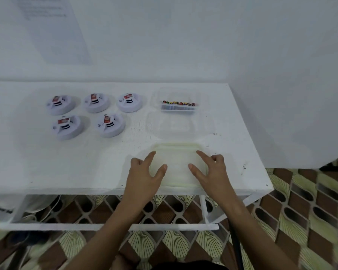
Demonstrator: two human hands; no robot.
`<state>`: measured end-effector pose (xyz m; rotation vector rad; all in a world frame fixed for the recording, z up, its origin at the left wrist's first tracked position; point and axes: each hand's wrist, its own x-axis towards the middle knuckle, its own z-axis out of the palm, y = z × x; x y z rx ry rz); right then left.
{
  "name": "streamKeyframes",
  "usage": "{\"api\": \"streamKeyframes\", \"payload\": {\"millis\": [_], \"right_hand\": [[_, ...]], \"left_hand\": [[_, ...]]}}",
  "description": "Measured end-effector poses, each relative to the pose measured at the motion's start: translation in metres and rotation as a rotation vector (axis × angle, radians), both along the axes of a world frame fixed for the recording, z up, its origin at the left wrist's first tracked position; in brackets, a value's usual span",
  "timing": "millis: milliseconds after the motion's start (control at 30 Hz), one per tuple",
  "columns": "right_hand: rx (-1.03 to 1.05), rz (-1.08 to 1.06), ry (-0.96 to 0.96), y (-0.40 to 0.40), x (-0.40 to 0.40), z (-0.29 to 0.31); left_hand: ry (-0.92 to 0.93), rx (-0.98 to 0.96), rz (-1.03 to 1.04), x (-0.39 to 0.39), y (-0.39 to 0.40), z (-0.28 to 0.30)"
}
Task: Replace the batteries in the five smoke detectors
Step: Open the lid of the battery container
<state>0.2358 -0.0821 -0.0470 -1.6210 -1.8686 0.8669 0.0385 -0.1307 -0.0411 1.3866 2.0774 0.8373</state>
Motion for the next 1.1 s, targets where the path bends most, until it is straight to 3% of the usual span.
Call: {"api": "streamKeyframes", "payload": {"millis": [233, 300, 400, 567, 833, 1100], "right_hand": [[0.073, 0.01, -0.234, 0.024, -0.005, -0.002], [0.08, -0.001, -0.279, 0.028, -0.004, -0.003], [0.076, -0.011, -0.233, 0.034, -0.002, 0.002], [0.157, -0.021, 0.004, 0.053, -0.009, 0.023], [0.033, 0.057, 0.12, 0.097, -0.02, 0.029], [-0.013, 0.065, 0.142, 0.114, -0.023, 0.022]], "left_hand": [[0.328, -0.066, 0.015, 0.001, 0.023, -0.009], [0.345, -0.082, 0.003, 0.0, 0.028, -0.009], [0.305, -0.043, 0.003, -0.005, 0.037, -0.001], [0.104, 0.135, -0.054, -0.016, 0.073, 0.025], [-0.004, -0.022, -0.245, -0.024, 0.118, 0.028], [-0.126, 0.032, -0.149, -0.027, 0.138, 0.018]]}}
